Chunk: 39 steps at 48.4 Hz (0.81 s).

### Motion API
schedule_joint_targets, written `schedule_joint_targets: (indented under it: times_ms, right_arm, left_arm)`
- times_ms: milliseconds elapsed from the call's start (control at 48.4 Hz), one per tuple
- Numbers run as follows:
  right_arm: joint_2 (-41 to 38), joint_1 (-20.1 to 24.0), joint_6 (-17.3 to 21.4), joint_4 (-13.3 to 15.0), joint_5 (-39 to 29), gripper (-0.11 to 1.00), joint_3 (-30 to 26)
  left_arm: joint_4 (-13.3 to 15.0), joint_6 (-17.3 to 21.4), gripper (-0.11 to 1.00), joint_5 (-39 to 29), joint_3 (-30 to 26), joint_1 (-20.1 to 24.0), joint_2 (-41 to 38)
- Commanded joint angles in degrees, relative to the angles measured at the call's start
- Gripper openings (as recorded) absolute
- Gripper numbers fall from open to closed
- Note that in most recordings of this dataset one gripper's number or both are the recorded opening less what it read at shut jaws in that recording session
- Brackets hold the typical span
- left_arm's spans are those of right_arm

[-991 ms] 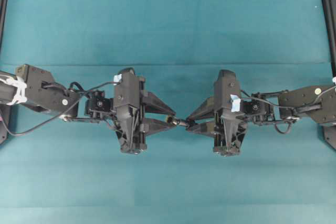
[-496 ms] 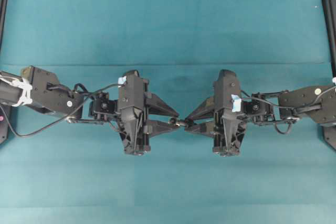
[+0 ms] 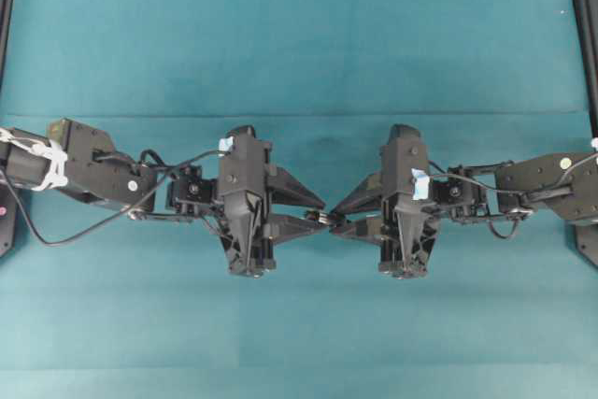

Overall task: Insert the washer onto the shaft with both hands.
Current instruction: 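Push the washer with the left gripper onto the shaft held by right, then open the left gripper and pull it back from the shaft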

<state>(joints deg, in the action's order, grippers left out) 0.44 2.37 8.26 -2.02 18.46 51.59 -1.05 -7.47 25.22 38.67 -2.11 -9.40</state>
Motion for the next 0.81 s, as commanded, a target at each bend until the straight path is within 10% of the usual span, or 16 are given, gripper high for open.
schedule_joint_targets:
  times_ms: [0,785]
  right_arm:
    - [0.53,-0.62,0.44,-0.18,1.14,0.00,-0.53]
    - [0.44,-1.05,0.44,-0.18,1.14,0.00,-0.70]
  left_arm:
    - [-0.18,-0.09,0.36,-0.35,-0.97,-0.79,0.18]
    - [-0.18,0.18,0.36,-1.05,-3.96,-0.88,-2.11]
